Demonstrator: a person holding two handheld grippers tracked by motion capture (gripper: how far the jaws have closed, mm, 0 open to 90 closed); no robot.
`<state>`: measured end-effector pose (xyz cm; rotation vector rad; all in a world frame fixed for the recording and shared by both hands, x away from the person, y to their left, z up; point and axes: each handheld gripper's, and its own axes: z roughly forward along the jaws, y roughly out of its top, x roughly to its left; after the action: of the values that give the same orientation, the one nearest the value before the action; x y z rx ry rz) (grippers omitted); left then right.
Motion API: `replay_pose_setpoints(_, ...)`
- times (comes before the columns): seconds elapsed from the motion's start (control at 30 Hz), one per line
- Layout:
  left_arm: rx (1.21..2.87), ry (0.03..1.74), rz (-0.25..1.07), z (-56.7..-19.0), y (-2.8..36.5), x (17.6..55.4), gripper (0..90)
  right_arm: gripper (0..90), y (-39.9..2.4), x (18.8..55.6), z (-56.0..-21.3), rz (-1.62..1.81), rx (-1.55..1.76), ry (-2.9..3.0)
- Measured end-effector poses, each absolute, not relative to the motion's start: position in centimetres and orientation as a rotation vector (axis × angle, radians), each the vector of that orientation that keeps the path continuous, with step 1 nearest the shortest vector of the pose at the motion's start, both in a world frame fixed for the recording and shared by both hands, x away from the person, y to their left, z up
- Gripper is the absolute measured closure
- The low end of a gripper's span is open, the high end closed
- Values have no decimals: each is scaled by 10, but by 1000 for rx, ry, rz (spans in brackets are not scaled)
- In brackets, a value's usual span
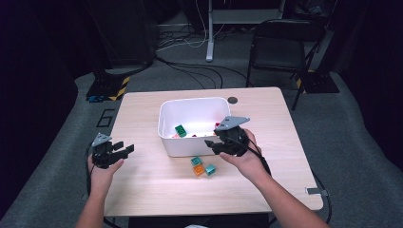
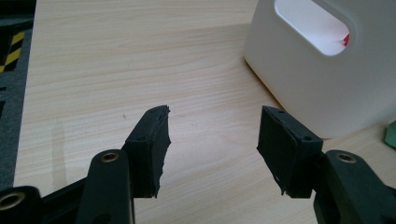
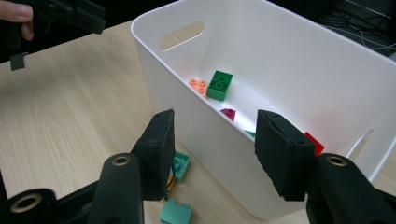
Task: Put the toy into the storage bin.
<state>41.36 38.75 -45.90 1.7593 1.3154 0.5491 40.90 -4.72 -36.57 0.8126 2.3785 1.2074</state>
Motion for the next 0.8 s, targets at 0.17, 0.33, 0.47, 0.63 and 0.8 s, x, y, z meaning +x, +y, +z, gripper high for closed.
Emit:
replay_pose_setpoints(0.17, 1756, 1318, 549, -459, 388, 413, 429, 451, -46, 404, -381, 1219, 830, 2397)
replay_pose_setpoints(0.33, 1759, 1318, 548, -459, 388, 414, 429, 448, -45, 402, -395, 1221, 843, 2414)
replay_pose_setpoints(0.47, 1757, 1319, 549, -460, 388, 414, 429, 448, -44, 398, -414, 1191, 851, 2418)
replay_pose_setpoints(0.63, 1757, 1321, 551, -460, 386, 414, 429, 448, -42, 395, -432, 1176, 869, 2431)
replay_pose_setpoints(0.8, 1763, 1320, 548, -461, 387, 414, 430, 448, -40, 394, -450, 1141, 889, 2445)
